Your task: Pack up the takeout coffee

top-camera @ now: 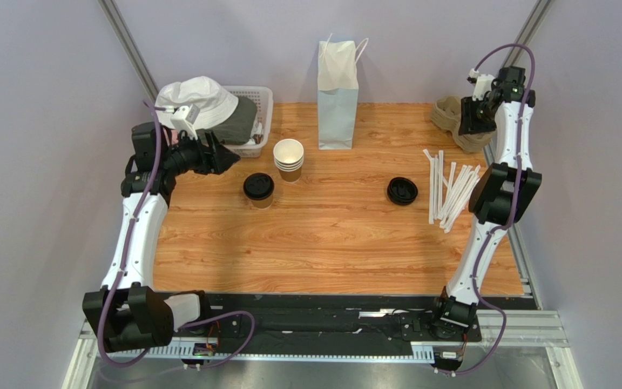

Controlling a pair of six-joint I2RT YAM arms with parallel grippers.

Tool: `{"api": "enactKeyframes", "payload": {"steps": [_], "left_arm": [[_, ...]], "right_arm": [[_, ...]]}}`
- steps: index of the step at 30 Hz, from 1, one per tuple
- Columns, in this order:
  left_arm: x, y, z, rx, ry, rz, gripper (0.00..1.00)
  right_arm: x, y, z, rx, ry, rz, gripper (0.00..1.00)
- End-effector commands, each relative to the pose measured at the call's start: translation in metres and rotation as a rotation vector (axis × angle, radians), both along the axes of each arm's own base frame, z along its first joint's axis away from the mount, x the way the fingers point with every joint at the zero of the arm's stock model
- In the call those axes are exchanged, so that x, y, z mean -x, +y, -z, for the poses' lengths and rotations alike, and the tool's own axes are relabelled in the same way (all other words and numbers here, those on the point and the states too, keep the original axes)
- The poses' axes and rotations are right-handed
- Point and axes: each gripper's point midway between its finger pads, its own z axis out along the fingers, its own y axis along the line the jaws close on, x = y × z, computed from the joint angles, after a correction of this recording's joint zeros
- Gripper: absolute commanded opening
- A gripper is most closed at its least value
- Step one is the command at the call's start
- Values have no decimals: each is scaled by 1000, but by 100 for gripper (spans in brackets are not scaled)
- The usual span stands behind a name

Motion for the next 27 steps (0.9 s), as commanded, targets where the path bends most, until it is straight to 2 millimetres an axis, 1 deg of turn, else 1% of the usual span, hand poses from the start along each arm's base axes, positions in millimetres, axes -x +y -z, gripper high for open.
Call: {"api": "enactKeyframes", "payload": {"steps": [1, 2, 4, 5, 6, 9, 15, 18, 27], "left_arm": [[-9, -2, -8, 0, -33, 12, 75], [-10, -2, -10, -2, -36, 15, 75], [-12, -1, -7, -10, -29, 12, 75], [-12, 0, -7, -12, -27, 10, 75], [-13, 0, -6, -14, -25, 9, 75], [-15, 1, -3, -15, -16, 7, 75], [-21, 0, 1, 6, 14, -2, 75], [-24, 0, 1, 15, 22, -4, 75], [-30, 1, 3, 25, 40, -16, 75]], "right_arm": [[-38, -11, -21, 28, -157, 47, 40], [-43, -12, -17, 27, -164, 50, 39], [-48, -15, -14, 28, -171, 61, 39], [-51, -16, -9, 31, -172, 65, 39], [-53, -17, -10, 32, -177, 70, 39], [-57, -19, -3, 30, -177, 79, 39], [-69, -28, 1, 60, -207, 105, 38], [-72, -30, 6, 65, -209, 109, 38], [-77, -27, 19, 43, -198, 107, 36]]}}
